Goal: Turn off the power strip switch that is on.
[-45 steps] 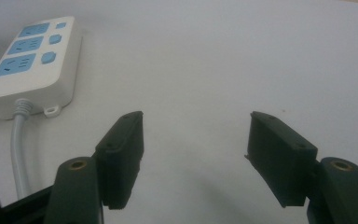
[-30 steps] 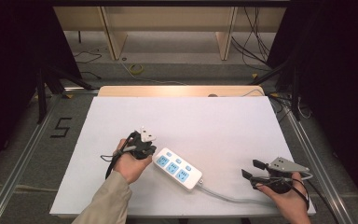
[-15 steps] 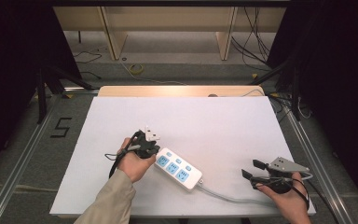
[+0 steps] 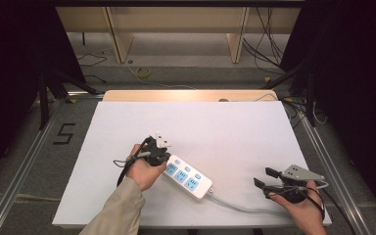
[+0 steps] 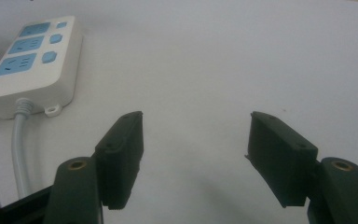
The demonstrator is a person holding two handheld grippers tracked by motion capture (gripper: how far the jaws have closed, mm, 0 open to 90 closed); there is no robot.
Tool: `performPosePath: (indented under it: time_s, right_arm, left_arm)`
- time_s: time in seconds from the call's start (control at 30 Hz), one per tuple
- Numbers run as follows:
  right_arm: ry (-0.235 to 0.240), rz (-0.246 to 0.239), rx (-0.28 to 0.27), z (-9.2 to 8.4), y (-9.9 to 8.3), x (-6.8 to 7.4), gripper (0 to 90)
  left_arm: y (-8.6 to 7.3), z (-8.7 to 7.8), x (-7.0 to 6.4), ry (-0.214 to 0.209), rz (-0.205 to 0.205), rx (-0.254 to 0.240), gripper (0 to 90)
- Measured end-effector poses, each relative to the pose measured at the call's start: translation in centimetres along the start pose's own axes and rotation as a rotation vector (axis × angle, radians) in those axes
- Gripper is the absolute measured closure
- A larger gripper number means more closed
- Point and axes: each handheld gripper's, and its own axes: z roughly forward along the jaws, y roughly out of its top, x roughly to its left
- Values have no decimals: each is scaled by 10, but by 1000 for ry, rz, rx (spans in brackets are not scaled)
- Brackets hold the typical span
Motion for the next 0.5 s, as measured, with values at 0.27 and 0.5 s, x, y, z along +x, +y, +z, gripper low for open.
performPosePath:
  time_s: [0.27,0.5]
  right_arm:
    - [1,-2,1,0,0,0,367]
    - [2,-1,2,0,0,0,367]
  left_arm:
    - [3,1,-3,1,6,-1,898]
    - [5,3,-5,-6,15,6,898]
